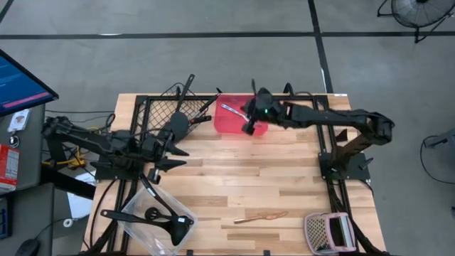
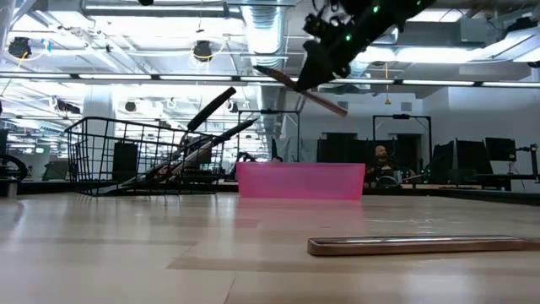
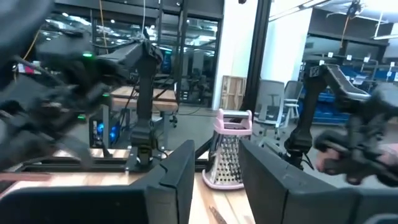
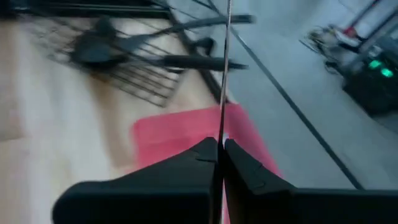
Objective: Pick & Place Kitchen Items
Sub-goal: Put the gold table knife into the red bin
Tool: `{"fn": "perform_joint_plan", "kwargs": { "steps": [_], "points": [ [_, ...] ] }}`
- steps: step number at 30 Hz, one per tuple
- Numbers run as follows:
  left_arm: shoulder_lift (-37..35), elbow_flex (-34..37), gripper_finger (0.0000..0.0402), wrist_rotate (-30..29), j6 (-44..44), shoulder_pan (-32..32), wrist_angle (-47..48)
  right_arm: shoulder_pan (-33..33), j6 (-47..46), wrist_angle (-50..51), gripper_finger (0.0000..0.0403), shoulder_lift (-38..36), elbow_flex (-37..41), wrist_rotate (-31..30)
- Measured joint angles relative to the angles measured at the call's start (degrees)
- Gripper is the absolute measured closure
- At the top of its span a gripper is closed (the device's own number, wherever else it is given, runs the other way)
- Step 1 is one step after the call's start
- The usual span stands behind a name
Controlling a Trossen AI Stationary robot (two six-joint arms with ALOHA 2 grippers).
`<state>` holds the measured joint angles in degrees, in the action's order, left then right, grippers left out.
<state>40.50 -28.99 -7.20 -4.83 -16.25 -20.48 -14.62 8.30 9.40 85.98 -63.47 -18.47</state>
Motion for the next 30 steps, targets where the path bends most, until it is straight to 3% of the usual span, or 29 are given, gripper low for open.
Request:
{"fn": "perform_joint_plan", "kwargs": {
  "steps": [6,13,24,30],
  "points": [
    [1.30,0.00,0.0289,-0.04,-0.49,-1.15,0.25,-9.15,0.71,-0.98,0.0403,5.74,0.06,2.61],
    [1.87,0.00,0.0289,-0.11,-1.91,-2.17,0.13,-14.47,-0.70,-0.99,0.0403,13.25,0.08,9.43],
    [1.89,0.00,0.0289,-2.50,-1.56,-2.15,0.17,-14.21,-1.86,-2.52,0.0401,22.73,-0.01,12.64],
    [1.89,-0.02,0.0289,-6.58,-1.47,-2.13,0.17,-13.85,-2.37,-2.05,0.0344,22.76,-0.05,12.47]
  ]
}}
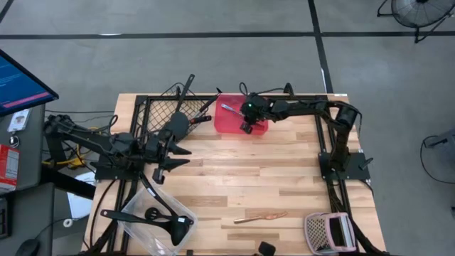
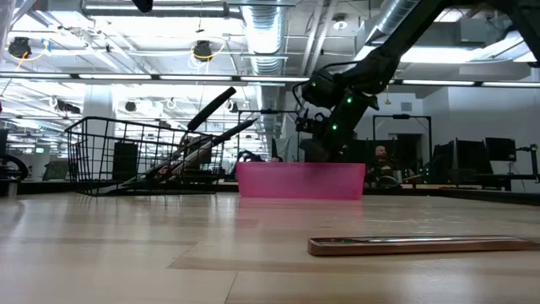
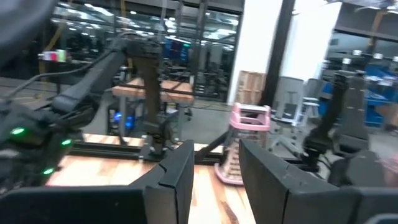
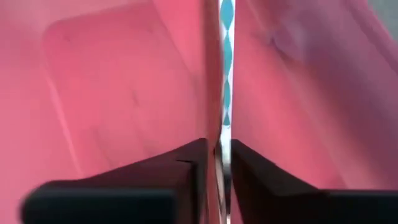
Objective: Pick & Place Kitchen Items
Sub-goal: Put the gold table knife into the red bin
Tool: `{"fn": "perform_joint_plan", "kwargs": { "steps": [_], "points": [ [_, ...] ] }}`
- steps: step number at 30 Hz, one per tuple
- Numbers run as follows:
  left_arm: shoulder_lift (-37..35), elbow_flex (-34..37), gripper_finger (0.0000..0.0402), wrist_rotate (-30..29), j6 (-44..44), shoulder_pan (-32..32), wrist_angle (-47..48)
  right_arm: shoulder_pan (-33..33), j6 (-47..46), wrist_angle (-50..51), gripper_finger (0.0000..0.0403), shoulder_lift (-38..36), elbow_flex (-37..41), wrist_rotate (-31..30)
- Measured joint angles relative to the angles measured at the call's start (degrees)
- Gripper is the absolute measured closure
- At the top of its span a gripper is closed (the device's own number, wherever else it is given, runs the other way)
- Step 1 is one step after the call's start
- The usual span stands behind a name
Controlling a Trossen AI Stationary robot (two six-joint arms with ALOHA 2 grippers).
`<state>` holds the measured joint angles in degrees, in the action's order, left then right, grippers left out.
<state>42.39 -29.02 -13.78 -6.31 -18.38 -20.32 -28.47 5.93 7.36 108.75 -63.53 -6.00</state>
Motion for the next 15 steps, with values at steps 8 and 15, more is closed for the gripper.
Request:
{"fn": "perform_joint_plan", "kwargs": {
  "steps": [8,15],
  "points": [
    [0.00,0.00,0.0280,-2.08,-0.09,0.03,0.02,0.91,0.04,4.73,0.0217,-10.11,-0.67,2.28],
    [0.00,-0.02,0.0275,-2.31,-0.13,0.03,0.23,11.28,-4.71,21.91,0.0201,-29.27,-3.61,11.04]
  ]
}}
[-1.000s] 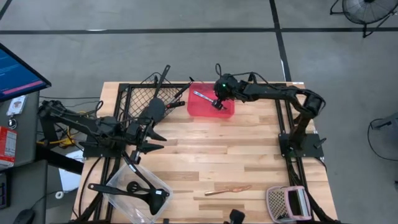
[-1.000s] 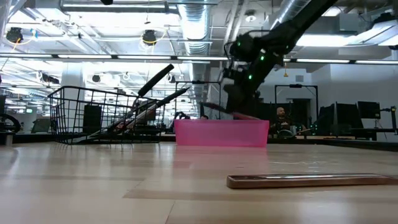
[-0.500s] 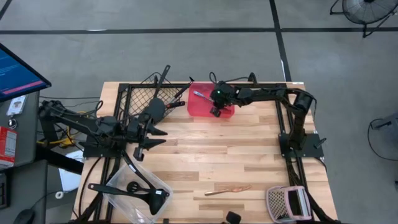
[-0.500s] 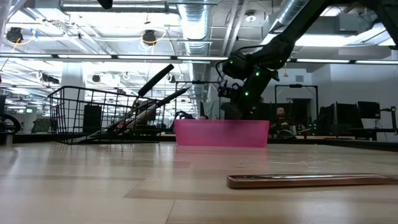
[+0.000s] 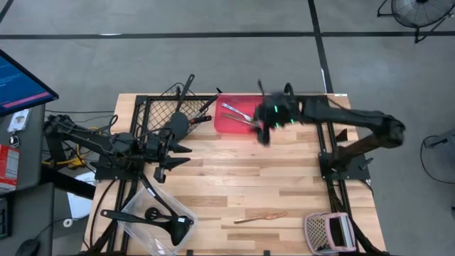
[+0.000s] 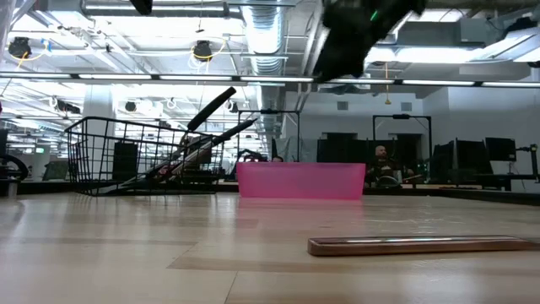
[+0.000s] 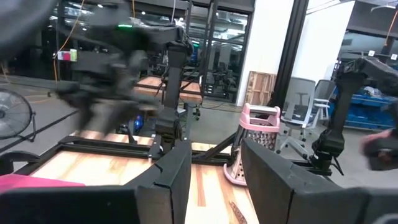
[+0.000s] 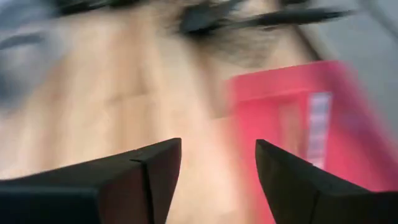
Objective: Pick & Place Kitchen Items
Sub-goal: Put the gold table knife into the red bin
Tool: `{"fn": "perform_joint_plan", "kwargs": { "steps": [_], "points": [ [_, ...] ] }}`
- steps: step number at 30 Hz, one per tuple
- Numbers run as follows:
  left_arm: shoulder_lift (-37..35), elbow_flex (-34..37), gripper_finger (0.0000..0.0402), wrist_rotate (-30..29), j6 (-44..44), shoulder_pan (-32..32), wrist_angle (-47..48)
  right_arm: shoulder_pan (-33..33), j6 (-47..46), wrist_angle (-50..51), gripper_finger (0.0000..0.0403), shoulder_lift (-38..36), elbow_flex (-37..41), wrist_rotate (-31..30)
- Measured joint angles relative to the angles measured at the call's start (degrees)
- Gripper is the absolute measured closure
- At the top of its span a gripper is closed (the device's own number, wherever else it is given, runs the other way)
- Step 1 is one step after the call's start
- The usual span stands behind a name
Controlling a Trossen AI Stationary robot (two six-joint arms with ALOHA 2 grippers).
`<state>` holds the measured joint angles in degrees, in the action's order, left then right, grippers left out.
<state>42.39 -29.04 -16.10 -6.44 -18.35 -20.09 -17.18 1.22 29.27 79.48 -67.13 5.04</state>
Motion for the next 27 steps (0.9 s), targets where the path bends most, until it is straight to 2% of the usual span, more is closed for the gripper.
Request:
{"fn": "perform_joint_plan", "kwargs": {
  "steps": [3,6,11,14,21,27],
  "points": [
    [0.00,0.00,0.0277,0.00,0.07,0.00,0.01,9.89,-3.62,4.12,0.0218,-2.87,2.07,-0.60],
    [0.00,0.00,0.0276,0.00,0.08,0.00,0.14,21.08,-9.16,5.45,0.0235,-1.92,3.73,-0.65],
    [0.00,0.00,0.0274,0.00,0.02,0.00,1.19,38.21,-20.39,4.45,0.0246,5.56,4.74,-4.96],
    [0.00,0.00,0.0277,0.00,-0.02,0.00,1.24,44.77,-26.27,3.68,0.0231,10.53,4.74,-7.87],
    [0.00,0.00,0.0275,0.02,-0.04,0.00,1.24,50.55,-32.19,-2.18,0.0184,20.79,4.74,-9.60],
    [0.00,0.00,0.0275,0.02,-0.04,0.00,1.27,50.94,-30.60,-5.82,0.0192,28.08,4.69,-10.01]
  ]
}}
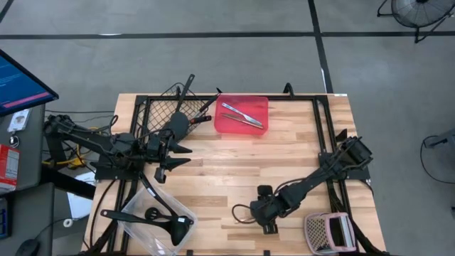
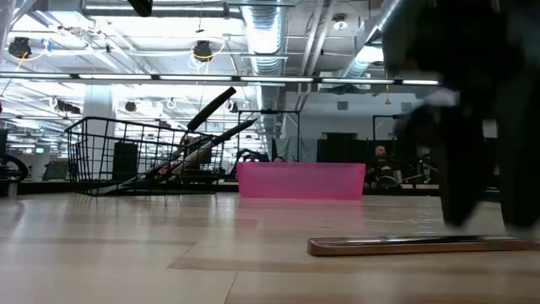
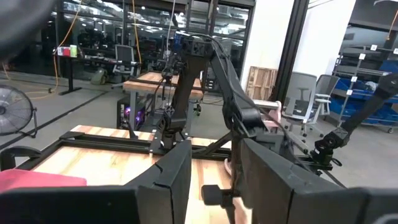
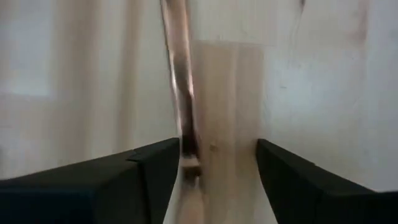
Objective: Pick & Place Kitchen Items
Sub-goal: Put the gold table knife into the red bin
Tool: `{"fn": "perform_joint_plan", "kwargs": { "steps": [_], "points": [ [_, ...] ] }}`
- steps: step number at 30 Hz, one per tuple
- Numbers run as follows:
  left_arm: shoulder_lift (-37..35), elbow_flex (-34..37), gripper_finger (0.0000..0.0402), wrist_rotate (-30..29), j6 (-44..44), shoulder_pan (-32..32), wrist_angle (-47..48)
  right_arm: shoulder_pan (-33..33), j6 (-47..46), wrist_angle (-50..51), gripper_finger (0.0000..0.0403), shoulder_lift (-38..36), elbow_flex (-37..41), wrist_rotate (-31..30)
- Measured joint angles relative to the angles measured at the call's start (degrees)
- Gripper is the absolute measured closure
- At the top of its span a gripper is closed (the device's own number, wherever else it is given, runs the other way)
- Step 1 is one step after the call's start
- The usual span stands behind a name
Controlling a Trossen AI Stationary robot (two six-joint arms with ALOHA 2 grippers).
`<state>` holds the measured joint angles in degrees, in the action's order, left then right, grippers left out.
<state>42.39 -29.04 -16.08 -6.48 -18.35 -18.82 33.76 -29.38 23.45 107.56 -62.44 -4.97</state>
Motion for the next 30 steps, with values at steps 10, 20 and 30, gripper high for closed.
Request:
{"fn": "perform_joint_plan", "kwargs": {
  "steps": [10,20,30],
  "points": [
    [0.00,0.00,0.0275,-0.04,-0.22,0.00,0.26,0.52,0.70,4.57,0.0242,2.80,-0.51,-5.69],
    [0.00,0.00,0.0275,-0.73,-0.51,0.00,0.41,-5.52,9.55,5.88,0.0391,2.83,-0.28,-6.61],
    [0.00,0.00,0.0275,-0.93,-1.71,0.00,0.41,-13.74,12.55,1.98,0.0402,2.62,0.07,-7.35]
  ]
}}
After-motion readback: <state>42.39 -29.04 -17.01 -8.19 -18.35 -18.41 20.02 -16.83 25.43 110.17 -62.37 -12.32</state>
